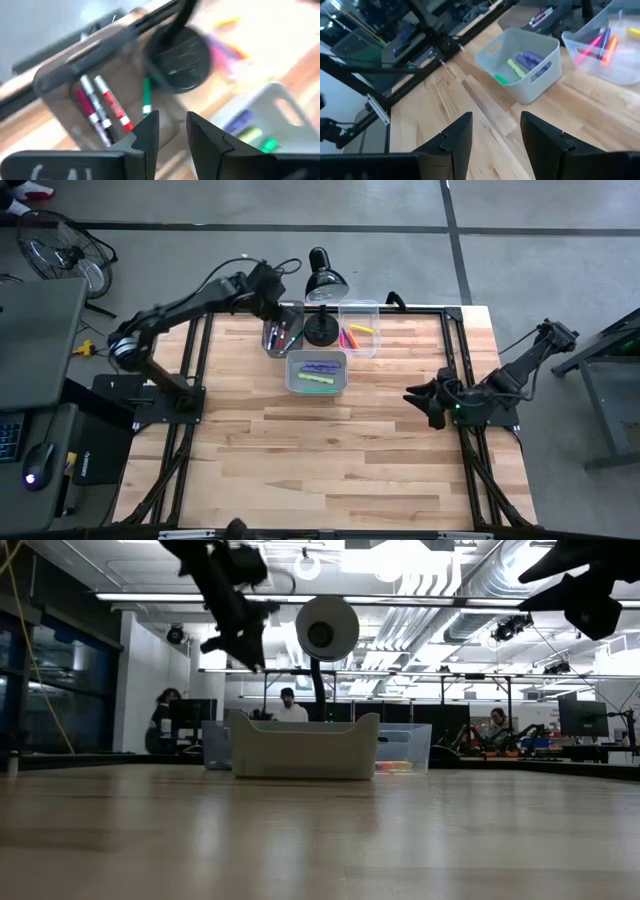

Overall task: Pick & Place Markers
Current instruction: Return to Home Position

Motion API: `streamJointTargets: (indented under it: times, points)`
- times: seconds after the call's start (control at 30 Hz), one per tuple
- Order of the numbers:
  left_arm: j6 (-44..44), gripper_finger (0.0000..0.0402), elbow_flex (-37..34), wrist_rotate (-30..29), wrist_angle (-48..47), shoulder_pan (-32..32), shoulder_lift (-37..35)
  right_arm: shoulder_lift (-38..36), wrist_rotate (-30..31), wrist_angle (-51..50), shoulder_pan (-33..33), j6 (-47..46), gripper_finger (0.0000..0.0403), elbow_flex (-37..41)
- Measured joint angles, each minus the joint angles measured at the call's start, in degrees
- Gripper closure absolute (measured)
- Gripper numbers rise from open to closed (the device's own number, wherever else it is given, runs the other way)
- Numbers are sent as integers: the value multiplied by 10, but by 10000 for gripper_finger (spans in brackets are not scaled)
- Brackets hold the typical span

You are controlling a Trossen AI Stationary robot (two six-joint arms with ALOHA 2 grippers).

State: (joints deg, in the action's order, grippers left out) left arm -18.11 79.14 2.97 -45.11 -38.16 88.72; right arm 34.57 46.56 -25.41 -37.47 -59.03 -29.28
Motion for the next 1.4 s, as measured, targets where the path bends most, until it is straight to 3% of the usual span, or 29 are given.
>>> streamJointTargets:
  times: [0.33,0.6,0.73,0.97,1.27,1.4]
  points:
    - [-67,305,-206,-12,192,128,-201,-50,17,1,-1,37,247,0]
    - [-161,305,-451,-99,441,261,-359,-51,27,8,-1,56,247,0]
    - [-171,305,-535,-154,534,308,-403,-51,25,13,-12,55,247,0]
    - [-198,305,-630,-230,616,370,-460,-85,96,21,-63,66,247,1]
    - [-152,305,-677,-252,646,389,-530,-152,233,31,-142,170,247,1]
    - [-152,305,-717,-236,650,389,-588,-155,292,27,-170,208,247,1]
